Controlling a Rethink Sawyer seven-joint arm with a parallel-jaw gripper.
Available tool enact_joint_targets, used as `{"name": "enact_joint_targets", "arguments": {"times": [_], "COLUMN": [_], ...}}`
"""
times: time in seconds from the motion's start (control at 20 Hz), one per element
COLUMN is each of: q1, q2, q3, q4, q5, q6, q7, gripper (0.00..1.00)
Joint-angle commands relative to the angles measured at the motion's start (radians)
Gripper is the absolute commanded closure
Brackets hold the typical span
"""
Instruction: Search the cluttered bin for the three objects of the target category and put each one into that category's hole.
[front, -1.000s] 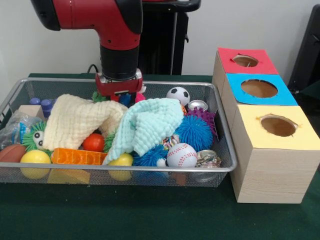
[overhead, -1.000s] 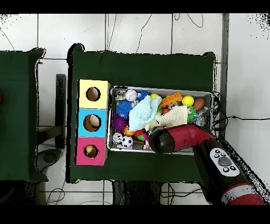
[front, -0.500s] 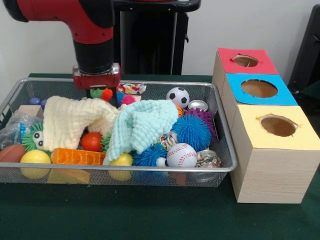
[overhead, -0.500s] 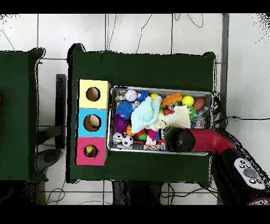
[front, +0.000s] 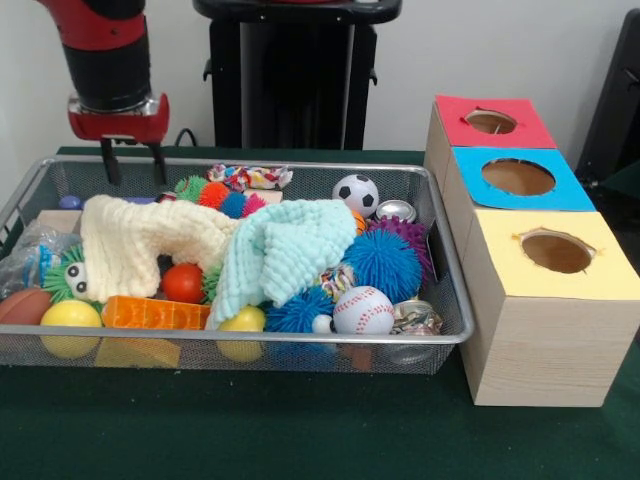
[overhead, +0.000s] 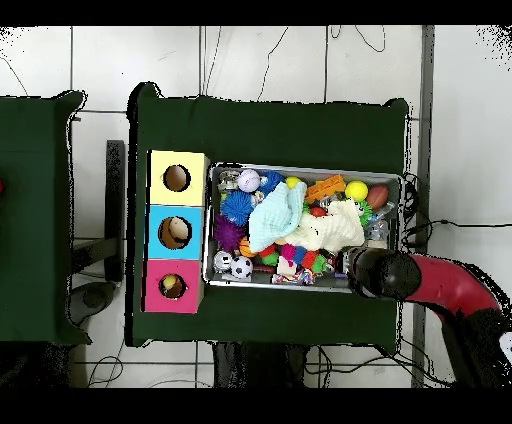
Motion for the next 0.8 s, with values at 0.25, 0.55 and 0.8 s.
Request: {"name": "enact_joint_targets", "arguments": {"times": [0.25,0.55,0.8], "q1": [-0.051,-0.081,-0.115], "q2": [0.006,0.110,0.202], "q3": [0.103,0.082,0.081], "q4": [-0.028,-0.063,-0.105], "q5": [-0.026,-0.140,-0.223], "q6": [0.094,-0.072,-0.169], "q7": [-0.208,-0.186,-0.174], "gripper": [0.00,0.00,0.00]}}
